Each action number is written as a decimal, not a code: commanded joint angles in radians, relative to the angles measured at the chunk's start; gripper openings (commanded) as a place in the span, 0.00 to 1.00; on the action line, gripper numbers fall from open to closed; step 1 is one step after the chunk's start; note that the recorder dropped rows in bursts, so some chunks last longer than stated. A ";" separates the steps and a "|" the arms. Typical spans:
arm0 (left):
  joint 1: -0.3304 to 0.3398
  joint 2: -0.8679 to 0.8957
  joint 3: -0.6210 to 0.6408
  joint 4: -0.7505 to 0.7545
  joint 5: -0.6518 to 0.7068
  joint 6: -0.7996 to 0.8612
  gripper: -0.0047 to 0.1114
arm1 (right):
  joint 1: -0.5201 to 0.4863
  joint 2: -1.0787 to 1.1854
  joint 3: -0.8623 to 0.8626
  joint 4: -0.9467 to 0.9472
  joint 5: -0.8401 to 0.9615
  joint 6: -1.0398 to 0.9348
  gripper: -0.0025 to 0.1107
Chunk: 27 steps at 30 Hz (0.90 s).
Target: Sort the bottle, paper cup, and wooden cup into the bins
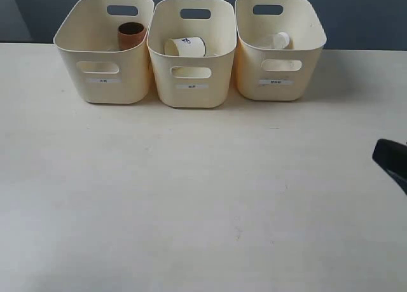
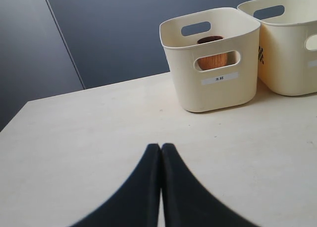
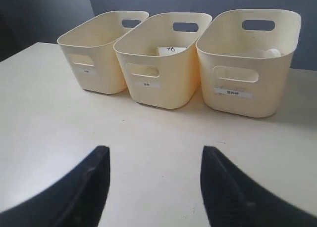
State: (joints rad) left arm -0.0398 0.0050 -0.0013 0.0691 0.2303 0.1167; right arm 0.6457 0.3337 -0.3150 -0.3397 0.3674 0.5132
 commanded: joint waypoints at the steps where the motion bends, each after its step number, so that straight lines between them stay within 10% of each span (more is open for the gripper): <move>1: -0.003 -0.005 0.001 0.000 -0.005 -0.002 0.04 | -0.006 -0.063 0.108 -0.054 -0.096 0.002 0.49; 27: -0.003 -0.005 0.001 0.000 -0.005 -0.002 0.04 | -0.006 -0.334 0.315 -0.051 -0.190 0.002 0.49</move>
State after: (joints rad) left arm -0.0398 0.0050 -0.0013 0.0691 0.2303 0.1167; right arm 0.6435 0.0077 -0.0017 -0.3809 0.1899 0.5154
